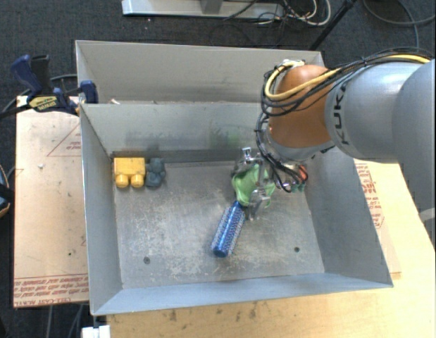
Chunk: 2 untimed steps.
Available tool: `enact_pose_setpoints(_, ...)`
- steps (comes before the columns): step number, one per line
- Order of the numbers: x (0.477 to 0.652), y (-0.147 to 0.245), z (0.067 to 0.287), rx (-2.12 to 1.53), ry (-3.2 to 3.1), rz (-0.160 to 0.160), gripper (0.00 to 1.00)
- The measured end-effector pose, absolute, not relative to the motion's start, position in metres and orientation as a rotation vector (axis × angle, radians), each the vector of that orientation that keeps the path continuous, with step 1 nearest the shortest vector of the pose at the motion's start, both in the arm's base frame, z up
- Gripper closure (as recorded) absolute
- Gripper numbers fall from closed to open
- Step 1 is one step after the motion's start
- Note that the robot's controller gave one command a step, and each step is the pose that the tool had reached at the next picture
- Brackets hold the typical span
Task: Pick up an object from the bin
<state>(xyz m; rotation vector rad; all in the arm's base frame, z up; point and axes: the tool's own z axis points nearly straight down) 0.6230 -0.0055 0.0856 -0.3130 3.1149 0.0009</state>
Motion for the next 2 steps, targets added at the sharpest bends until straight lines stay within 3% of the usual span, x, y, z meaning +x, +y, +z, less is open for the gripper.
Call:
enact_pose_setpoints(1, 0.623, -0.005, 0.084, -0.316, 3.117, 0.001, 1.0)
enact_pose_setpoints(2, 0.646, -0.008, 0.216, -0.641, 3.063, -0.002, 1.0)
